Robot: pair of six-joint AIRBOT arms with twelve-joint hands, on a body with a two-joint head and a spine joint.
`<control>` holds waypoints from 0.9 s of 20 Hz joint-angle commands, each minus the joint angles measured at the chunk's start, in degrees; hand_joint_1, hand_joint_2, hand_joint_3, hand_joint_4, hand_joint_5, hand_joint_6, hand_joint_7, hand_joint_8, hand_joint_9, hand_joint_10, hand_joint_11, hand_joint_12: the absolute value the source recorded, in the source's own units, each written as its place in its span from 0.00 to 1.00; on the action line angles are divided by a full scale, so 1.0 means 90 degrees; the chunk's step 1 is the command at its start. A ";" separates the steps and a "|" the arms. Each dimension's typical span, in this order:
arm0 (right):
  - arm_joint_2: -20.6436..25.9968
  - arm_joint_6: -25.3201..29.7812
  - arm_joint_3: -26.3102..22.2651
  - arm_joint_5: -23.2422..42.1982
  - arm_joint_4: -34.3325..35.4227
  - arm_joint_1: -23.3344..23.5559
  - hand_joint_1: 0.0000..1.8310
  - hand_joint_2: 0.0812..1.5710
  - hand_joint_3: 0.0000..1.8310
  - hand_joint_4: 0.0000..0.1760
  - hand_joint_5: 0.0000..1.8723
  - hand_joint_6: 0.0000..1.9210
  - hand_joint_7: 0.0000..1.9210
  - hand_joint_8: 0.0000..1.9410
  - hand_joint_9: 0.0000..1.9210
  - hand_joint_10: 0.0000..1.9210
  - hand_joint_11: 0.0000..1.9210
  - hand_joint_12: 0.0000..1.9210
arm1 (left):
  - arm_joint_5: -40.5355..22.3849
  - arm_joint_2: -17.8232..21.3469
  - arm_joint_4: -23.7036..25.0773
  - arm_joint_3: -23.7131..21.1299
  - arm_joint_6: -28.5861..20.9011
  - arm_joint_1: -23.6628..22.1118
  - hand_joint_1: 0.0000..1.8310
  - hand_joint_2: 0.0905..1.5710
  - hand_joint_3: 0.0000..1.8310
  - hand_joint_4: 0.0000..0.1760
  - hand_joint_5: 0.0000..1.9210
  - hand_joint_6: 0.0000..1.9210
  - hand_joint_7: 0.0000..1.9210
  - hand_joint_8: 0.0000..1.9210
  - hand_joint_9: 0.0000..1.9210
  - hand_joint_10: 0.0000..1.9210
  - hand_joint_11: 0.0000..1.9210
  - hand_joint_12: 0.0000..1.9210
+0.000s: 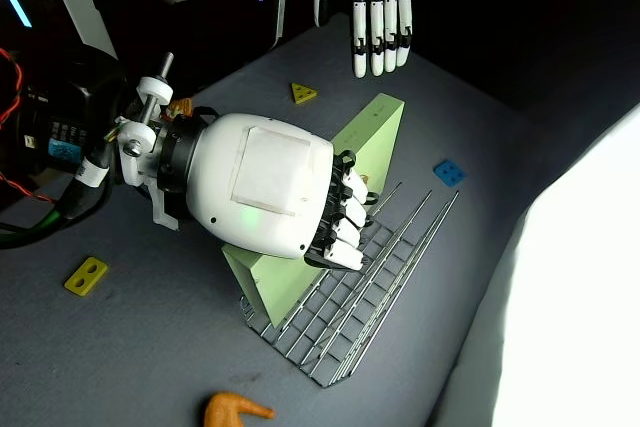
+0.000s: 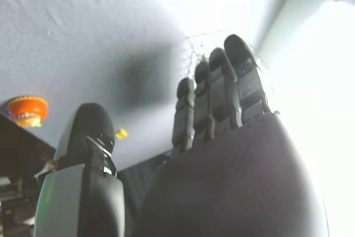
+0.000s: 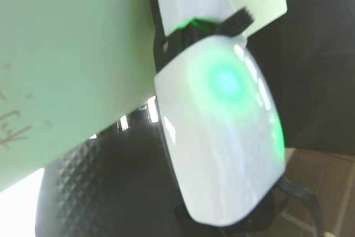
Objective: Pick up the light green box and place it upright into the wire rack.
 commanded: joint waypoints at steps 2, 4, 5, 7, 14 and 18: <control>-0.0018 0.0150 0.0100 0.0265 -0.0175 -0.0027 0.68 0.70 0.00 0.00 0.53 0.43 0.49 0.65 0.41 0.75 0.31 0.98 | 0.0458 -0.0008 0.0061 -0.0023 0.0004 -0.0068 0.31 0.78 0.00 0.14 0.08 0.00 0.10 0.00 0.09 0.00 0.00 0.36; -0.0063 0.0196 0.0189 0.0266 -0.0182 -0.0126 0.68 0.70 0.00 0.00 0.53 0.43 0.49 0.65 0.41 0.75 0.31 0.98 | 0.0458 -0.0008 0.0061 -0.0027 0.0004 -0.0068 0.31 0.78 0.00 0.14 0.08 0.00 0.10 0.00 0.09 0.00 0.00 0.36; -0.0083 0.0337 0.0234 0.0266 -0.0213 -0.0176 0.68 0.70 0.00 0.00 0.53 0.43 0.49 0.65 0.41 0.75 0.31 0.98 | 0.0458 -0.0008 0.0061 -0.0029 0.0004 -0.0068 0.31 0.78 0.00 0.14 0.08 0.00 0.11 0.00 0.09 0.00 0.00 0.36; -0.0099 0.0913 0.0286 0.0268 -0.0666 -0.0253 0.68 0.70 0.00 0.00 0.53 0.43 0.49 0.65 0.41 0.75 0.31 0.98 | 0.0458 -0.0007 0.0061 -0.0031 0.0004 -0.0068 0.31 0.78 0.00 0.14 0.08 0.00 0.11 0.00 0.09 0.00 0.00 0.36; -0.0185 0.0919 0.0335 0.0285 -0.0748 -0.0424 0.68 0.70 0.00 0.00 0.53 0.43 0.50 0.64 0.42 0.74 0.32 0.97 | 0.0458 -0.0007 0.0061 -0.0034 0.0004 -0.0068 0.32 0.77 0.00 0.16 0.08 0.00 0.11 0.00 0.10 0.00 0.00 0.38; -0.0188 0.0918 0.0343 0.0303 -0.0758 -0.0435 0.68 0.70 0.00 0.00 0.53 0.43 0.50 0.64 0.42 0.74 0.32 0.97 | 0.0458 -0.0007 0.0061 -0.0035 0.0004 -0.0068 0.31 0.77 0.00 0.16 0.08 0.00 0.11 0.00 0.10 0.00 0.00 0.38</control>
